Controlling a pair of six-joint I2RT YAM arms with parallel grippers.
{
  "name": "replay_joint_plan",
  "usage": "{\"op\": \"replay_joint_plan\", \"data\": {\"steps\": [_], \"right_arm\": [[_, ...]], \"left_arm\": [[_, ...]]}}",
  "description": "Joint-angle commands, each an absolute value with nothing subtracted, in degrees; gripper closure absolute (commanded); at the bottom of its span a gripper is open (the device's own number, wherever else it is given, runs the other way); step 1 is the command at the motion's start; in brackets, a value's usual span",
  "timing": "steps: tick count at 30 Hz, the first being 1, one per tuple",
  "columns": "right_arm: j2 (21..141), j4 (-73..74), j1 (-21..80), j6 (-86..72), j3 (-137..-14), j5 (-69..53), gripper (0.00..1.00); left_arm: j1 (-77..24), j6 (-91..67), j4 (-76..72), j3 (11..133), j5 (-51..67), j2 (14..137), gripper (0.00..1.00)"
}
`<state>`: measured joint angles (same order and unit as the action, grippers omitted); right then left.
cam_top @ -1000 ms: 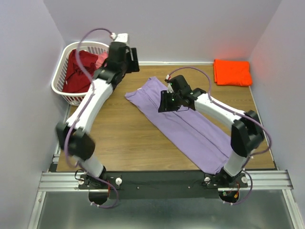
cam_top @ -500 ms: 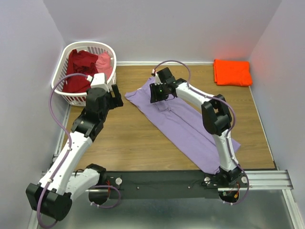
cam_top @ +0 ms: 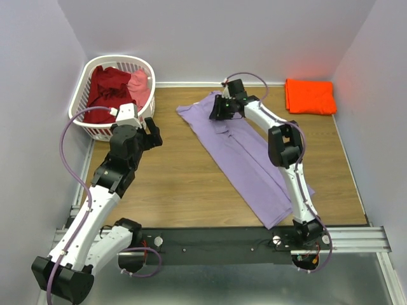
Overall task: Fold and stack the t-shirts
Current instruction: Fold the tshirt
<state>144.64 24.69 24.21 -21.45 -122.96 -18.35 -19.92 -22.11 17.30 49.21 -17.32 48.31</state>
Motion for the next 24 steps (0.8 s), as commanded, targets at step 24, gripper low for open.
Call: {"op": "replay_joint_plan", "data": {"steps": [24], "right_arm": [[95.21, 29.26, 15.99, -24.08, -68.5, -9.94, 0.57]], "left_arm": [[-19.42, -17.67, 7.56, 43.69, -15.38, 53.79, 0.14]]}}
